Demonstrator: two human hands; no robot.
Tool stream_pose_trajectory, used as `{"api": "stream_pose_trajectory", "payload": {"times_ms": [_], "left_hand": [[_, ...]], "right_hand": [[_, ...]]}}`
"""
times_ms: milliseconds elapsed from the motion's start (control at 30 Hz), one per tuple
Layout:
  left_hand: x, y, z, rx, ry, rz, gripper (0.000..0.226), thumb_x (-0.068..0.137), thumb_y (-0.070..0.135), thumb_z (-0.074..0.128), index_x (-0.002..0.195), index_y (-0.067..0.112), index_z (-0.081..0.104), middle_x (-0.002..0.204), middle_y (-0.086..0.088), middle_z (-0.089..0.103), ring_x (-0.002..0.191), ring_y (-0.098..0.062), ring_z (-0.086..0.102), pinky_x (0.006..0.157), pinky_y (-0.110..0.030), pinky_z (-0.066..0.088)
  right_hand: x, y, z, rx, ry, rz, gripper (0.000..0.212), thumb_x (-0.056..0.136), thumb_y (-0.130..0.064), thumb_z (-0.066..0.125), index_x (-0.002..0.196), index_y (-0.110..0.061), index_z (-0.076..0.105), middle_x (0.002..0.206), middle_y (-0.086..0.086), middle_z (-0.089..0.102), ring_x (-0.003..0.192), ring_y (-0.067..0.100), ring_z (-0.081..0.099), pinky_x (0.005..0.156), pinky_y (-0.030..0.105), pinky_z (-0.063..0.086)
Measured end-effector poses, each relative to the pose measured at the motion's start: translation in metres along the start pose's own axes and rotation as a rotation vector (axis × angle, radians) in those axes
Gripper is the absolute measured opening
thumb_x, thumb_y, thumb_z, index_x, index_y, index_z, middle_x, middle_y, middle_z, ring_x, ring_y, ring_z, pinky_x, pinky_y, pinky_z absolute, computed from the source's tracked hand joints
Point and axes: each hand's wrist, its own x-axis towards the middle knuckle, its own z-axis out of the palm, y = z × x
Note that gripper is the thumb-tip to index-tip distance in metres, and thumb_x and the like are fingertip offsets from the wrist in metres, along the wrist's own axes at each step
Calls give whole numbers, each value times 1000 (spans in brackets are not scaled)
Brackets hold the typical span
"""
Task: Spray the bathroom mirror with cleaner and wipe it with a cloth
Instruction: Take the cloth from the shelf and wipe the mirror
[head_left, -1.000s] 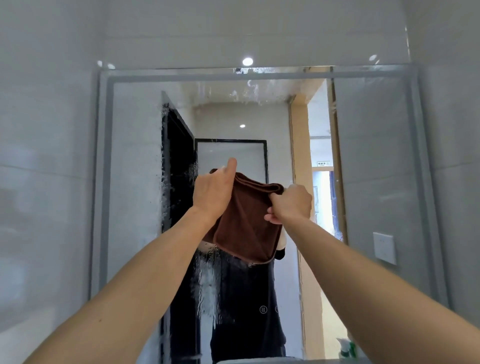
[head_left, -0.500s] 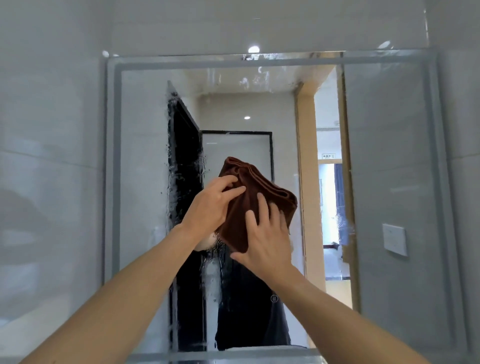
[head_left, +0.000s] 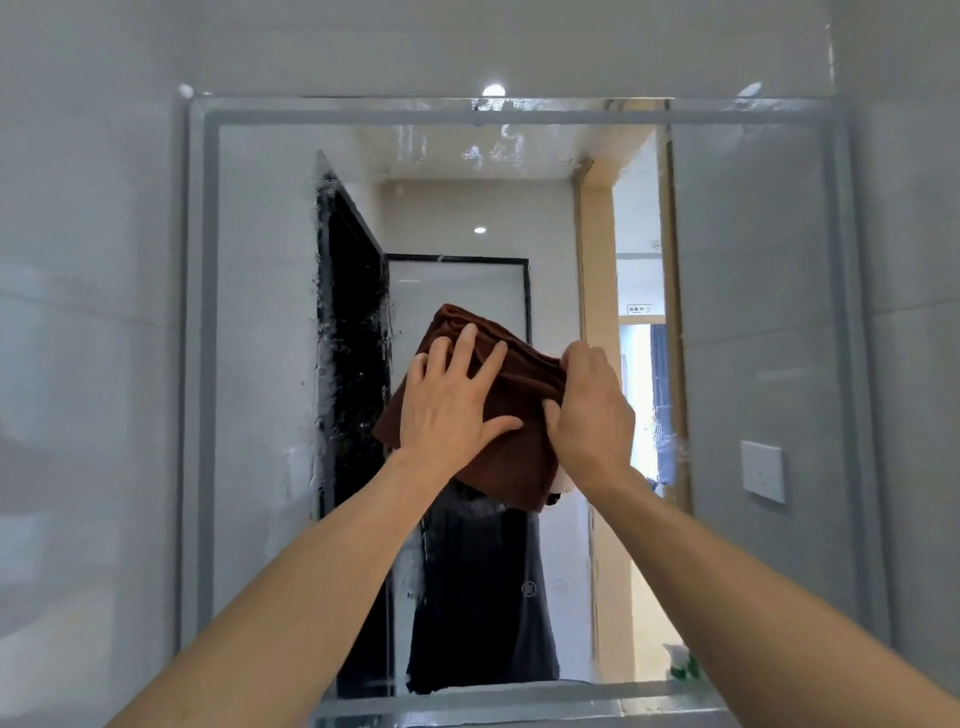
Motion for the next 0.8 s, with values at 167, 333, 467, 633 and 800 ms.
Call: {"api": "stream_pose_trajectory", "payload": {"times_ms": [167, 333, 467, 633, 800], "left_hand": [[-1, 1, 12, -27, 162, -16, 80, 79, 69, 61, 136, 14, 46, 144, -16, 48, 121, -35, 52, 97, -48, 45], [7, -15, 14, -22, 358, 169, 48, 77, 53, 71, 103, 19, 50, 103, -10, 54, 95, -30, 57, 76, -44, 47], [-1, -16, 24, -4, 373, 267, 14, 89, 30, 66, 96, 19, 59, 109, -8, 62, 116, -30, 59, 99, -52, 42], [-10, -7, 29, -18, 318, 240, 30, 90, 9, 57, 119, 15, 63, 127, -17, 61, 122, -34, 55, 108, -52, 37], [-20, 0, 28, 8, 26, 108, 72, 93, 64, 42, 153, 24, 31, 161, -17, 24, 152, -30, 17, 111, -75, 9]], "right_hand": [[15, 8, -5, -167, -34, -41, 26, 87, -12, 63, 105, -18, 45, 96, 3, 57, 77, 27, 57, 64, 38, 45], [24, -1, 1, -81, -46, 214, 24, 84, -12, 60, 90, -21, 38, 64, -4, 43, 62, 25, 48, 56, 31, 34], [27, -7, 9, 106, -40, 357, 12, 83, -8, 57, 82, -16, 48, 71, 2, 63, 62, 26, 61, 57, 32, 47], [25, -11, 16, 567, 10, 564, 22, 86, 0, 50, 80, -20, 47, 58, 3, 69, 42, 17, 67, 59, 47, 62], [12, -8, 22, 487, 84, 312, 15, 90, -6, 55, 87, -18, 47, 75, 1, 65, 69, 21, 69, 68, 43, 58]]}}
